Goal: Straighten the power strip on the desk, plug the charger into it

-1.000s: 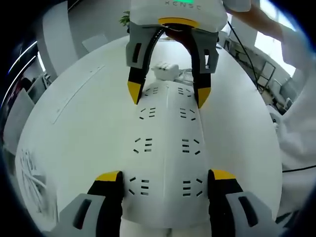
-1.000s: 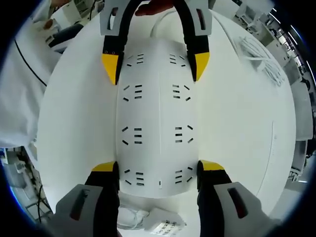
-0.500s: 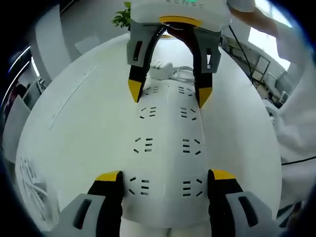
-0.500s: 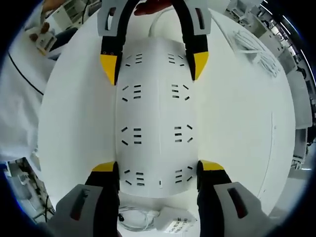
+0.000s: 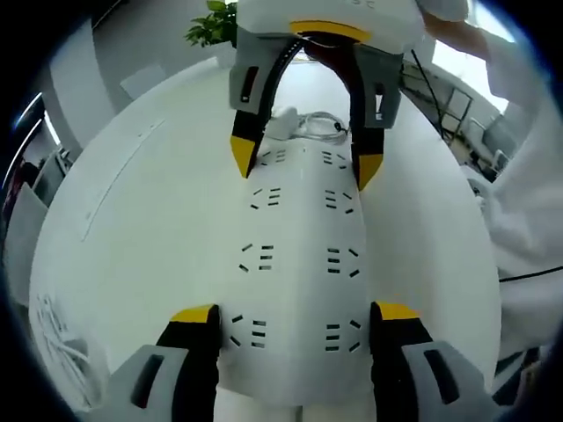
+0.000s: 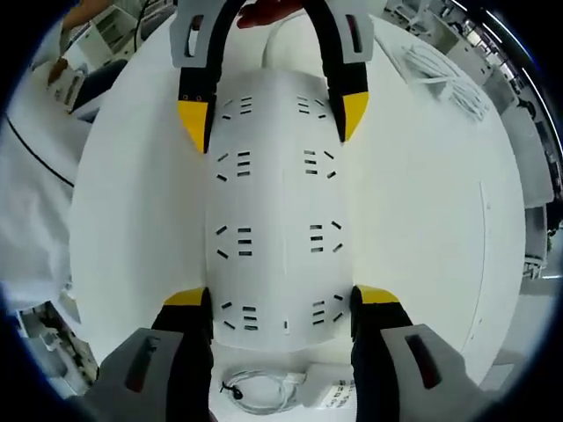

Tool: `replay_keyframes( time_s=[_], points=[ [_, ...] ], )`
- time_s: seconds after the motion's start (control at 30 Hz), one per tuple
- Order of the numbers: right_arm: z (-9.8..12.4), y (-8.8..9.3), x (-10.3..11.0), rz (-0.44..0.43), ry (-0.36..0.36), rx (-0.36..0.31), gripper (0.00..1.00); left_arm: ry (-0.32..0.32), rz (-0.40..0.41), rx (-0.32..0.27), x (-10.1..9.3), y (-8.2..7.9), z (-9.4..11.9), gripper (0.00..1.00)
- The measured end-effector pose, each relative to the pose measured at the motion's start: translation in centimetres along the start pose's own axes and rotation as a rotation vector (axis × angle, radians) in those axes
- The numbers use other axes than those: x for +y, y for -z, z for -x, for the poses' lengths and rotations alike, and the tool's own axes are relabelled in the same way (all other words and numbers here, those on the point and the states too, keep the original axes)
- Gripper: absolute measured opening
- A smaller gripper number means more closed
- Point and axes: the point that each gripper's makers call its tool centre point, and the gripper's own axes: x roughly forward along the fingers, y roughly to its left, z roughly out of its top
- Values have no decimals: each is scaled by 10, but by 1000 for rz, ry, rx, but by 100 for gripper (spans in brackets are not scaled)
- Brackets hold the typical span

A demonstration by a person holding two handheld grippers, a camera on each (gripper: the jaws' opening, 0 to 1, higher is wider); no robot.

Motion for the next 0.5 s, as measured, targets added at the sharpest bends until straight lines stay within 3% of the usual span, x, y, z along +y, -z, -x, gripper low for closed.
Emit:
replay_keyframes(
  time_s=[0.17,0.33,0.5],
  points=[
    [1,0,7,-19,6,-34,62,9,-12,9,17,4,0,70],
    [1,0,7,-43,12,-24,62,16,-21,12,44,9,-2,70],
    [2,0,10,-52,14,-20,62,19,-32,21,45,9,-2,70]
  ],
)
